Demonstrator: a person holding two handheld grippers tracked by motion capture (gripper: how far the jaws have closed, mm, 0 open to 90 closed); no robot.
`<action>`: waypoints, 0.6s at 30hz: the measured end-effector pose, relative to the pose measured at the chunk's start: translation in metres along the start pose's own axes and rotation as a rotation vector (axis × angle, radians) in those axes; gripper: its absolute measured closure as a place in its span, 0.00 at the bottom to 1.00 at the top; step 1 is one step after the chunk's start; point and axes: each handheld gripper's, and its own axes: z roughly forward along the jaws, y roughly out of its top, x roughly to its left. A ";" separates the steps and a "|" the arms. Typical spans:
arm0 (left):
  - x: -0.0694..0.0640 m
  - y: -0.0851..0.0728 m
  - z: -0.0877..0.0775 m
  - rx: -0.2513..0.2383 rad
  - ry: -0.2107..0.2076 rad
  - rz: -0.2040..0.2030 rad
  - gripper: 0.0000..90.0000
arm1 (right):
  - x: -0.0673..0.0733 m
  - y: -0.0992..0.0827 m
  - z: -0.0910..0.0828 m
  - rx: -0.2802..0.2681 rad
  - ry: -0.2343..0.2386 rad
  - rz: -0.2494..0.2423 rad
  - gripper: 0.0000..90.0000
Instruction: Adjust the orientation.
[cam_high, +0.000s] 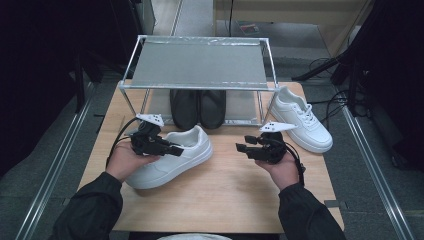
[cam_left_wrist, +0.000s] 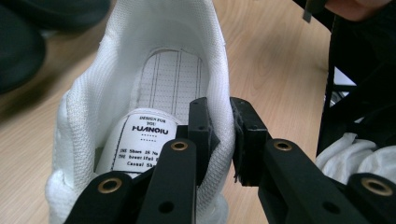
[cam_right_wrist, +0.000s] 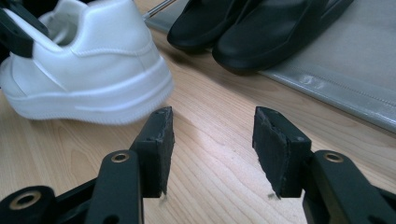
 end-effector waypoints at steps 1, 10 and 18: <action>-0.001 0.002 0.005 0.005 -0.001 0.002 0.89 | 0.001 -0.001 -0.001 -0.003 0.002 0.002 0.56; -0.012 0.023 0.037 0.008 -0.046 0.044 0.89 | 0.003 -0.007 -0.008 -0.010 -0.010 0.010 0.56; -0.023 0.033 0.072 0.077 -0.048 0.107 0.89 | 0.004 -0.011 -0.015 -0.015 -0.018 0.007 0.59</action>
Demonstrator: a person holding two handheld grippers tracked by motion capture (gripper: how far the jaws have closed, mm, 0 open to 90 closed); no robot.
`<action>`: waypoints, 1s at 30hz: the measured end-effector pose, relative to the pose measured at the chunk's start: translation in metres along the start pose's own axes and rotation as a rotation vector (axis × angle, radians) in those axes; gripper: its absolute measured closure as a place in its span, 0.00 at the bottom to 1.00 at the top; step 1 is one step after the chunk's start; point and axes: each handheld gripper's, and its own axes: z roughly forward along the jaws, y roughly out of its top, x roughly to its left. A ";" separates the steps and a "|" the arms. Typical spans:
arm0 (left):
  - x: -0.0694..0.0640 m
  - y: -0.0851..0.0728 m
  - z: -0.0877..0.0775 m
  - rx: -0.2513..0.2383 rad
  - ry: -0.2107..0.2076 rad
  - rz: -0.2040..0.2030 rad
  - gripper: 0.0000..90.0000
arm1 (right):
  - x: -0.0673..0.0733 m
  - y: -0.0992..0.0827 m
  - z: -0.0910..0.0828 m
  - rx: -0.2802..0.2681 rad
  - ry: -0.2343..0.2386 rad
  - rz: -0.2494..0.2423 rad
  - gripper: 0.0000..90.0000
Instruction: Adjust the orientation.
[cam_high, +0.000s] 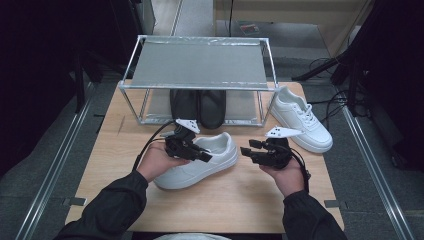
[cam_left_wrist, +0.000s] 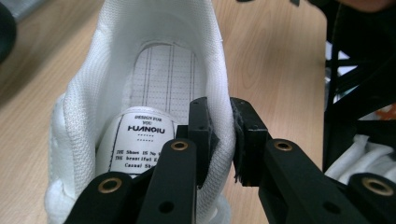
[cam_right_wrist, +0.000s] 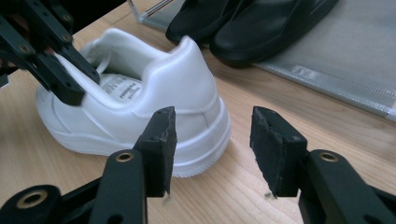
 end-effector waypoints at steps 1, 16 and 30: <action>-0.001 0.000 0.003 0.010 -0.001 -0.003 0.89 | 0.001 0.000 -0.001 0.004 0.001 0.008 0.59; -0.003 -0.008 -0.007 -0.044 0.033 -0.009 0.70 | 0.008 0.001 0.003 0.010 0.045 -0.002 0.79; -0.022 -0.039 -0.033 -0.118 0.078 -0.089 1.00 | 0.006 0.019 0.017 0.026 0.042 -0.024 1.00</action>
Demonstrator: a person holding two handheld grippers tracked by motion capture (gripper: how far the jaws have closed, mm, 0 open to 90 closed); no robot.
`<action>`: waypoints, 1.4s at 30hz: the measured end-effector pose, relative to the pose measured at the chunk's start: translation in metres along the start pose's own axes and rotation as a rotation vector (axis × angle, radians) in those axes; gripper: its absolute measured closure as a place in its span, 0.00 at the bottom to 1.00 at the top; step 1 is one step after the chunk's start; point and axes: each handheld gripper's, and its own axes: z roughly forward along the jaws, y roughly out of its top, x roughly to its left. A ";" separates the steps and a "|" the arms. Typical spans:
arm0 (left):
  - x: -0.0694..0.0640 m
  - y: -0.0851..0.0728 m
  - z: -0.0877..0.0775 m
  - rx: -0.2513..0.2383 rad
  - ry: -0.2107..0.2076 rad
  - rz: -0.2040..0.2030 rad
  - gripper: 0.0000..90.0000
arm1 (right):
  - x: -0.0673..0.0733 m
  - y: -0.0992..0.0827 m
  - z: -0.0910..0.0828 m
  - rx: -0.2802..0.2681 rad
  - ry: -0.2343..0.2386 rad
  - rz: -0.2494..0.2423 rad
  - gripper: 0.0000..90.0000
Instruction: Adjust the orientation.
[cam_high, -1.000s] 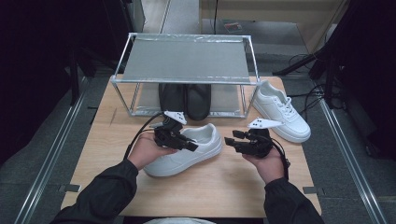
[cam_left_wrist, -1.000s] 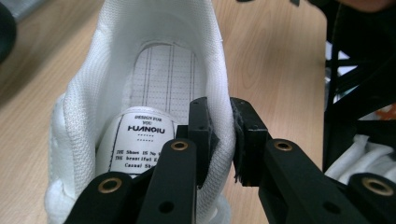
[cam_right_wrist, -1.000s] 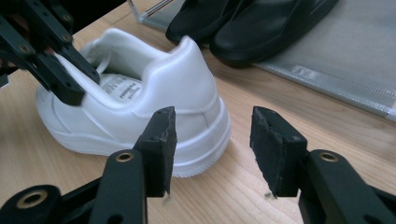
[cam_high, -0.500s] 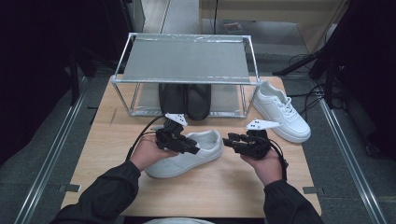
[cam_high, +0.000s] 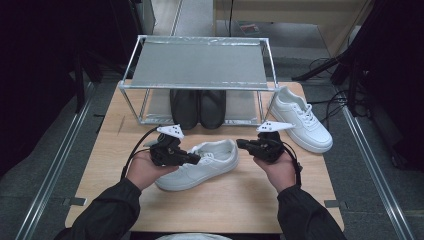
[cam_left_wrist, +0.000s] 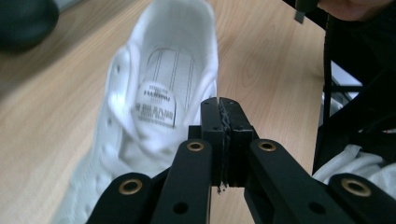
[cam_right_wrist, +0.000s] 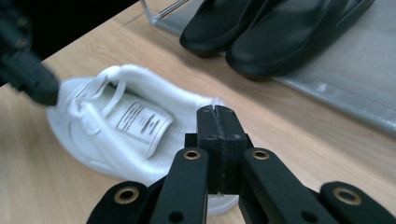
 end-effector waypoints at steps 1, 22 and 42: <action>-0.001 -0.005 0.000 0.000 0.010 -0.011 1.00 | -0.001 0.003 0.002 -0.006 -0.001 0.002 1.00; 0.002 -0.053 0.008 0.041 0.082 -0.110 1.00 | -0.025 0.018 0.055 0.066 0.037 -0.017 1.00; 0.023 -0.057 -0.004 0.035 0.092 -0.144 1.00 | 0.001 0.003 0.038 0.146 0.072 -0.085 1.00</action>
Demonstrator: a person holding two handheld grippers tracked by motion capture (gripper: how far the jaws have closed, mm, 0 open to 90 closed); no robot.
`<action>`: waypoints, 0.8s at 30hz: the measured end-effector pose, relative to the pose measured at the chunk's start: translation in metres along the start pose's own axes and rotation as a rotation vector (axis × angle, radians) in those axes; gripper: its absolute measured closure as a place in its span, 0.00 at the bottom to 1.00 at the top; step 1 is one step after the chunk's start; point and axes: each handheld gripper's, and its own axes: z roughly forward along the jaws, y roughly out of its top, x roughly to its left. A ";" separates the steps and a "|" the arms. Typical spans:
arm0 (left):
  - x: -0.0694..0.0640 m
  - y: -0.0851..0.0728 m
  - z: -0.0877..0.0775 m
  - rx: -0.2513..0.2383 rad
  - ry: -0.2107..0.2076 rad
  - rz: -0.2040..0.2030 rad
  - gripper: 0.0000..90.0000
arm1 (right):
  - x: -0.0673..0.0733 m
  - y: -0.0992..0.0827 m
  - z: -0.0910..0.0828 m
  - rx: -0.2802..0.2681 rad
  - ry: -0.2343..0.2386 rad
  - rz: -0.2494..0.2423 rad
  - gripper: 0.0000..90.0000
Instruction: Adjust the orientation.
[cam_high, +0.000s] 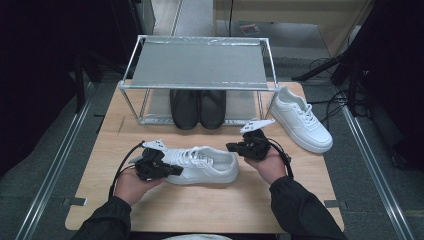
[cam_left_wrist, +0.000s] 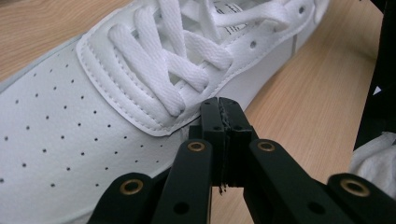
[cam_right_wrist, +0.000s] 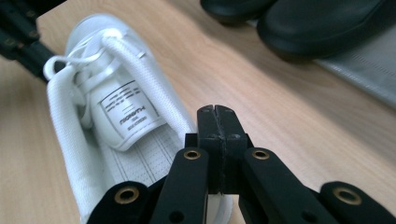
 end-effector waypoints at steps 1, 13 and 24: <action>0.002 0.001 0.000 0.002 -0.005 0.000 1.00 | 0.002 -0.002 -0.001 0.002 0.012 0.001 1.00; 0.021 0.005 -0.006 -0.005 -0.014 -0.013 1.00 | 0.021 -0.009 0.002 0.021 0.072 -0.023 1.00; 0.024 0.011 -0.002 0.035 -0.031 -0.019 1.00 | 0.046 -0.010 0.008 0.025 0.076 -0.056 1.00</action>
